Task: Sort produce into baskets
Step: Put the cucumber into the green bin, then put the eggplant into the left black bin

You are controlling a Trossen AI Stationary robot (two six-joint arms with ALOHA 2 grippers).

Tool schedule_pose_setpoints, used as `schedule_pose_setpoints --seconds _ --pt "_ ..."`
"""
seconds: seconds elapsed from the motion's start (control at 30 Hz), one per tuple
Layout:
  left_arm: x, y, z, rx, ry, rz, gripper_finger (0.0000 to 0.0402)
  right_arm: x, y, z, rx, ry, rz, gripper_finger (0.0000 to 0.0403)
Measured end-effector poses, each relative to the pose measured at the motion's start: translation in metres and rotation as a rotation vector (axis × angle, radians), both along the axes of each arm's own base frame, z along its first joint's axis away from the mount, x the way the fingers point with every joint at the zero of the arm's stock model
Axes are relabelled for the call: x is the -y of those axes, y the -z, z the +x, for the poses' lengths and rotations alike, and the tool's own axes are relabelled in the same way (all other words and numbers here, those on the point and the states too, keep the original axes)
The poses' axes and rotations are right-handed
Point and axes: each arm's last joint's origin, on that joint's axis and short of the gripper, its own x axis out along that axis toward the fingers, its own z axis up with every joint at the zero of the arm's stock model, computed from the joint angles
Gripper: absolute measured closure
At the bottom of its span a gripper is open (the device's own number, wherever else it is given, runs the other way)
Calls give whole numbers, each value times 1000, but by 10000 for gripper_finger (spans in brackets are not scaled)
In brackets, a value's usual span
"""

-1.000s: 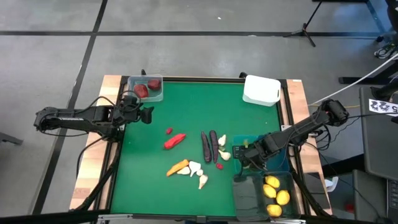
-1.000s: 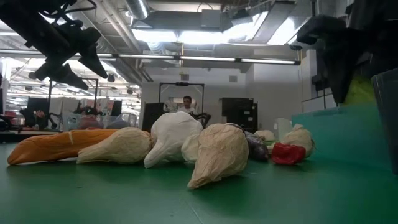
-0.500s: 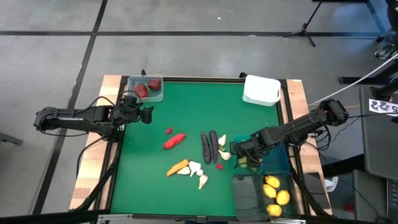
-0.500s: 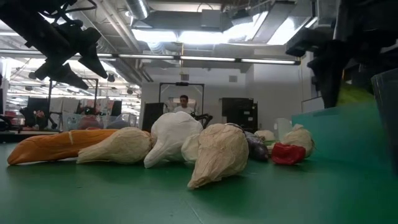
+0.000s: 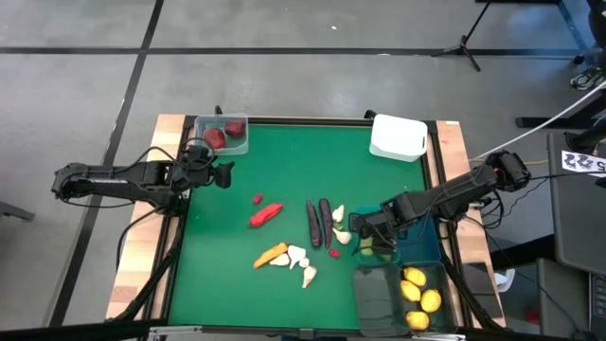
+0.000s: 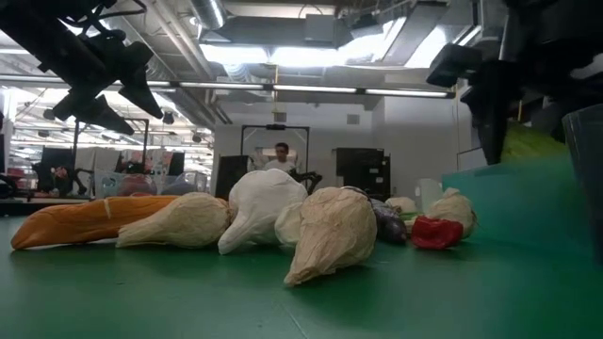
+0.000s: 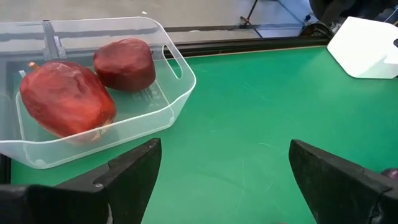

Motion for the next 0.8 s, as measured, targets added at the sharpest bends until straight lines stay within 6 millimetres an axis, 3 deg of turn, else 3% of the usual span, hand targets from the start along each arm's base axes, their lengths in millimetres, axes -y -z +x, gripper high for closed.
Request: schedule_pose_setpoints --seconds 0.17,0.5,0.67,0.8 --pt "0 0 0 1 -3 2 57 6 0 2 -2 71 12 216" --pt "0 0 0 2 -6 4 57 6 -1 3 16 128 11 116" --pt "0 0 0 1 -7 4 57 8 -3 2 42 207 -26 106" --pt "0 0 0 2 -7 4 57 9 -18 2 89 253 2 106"
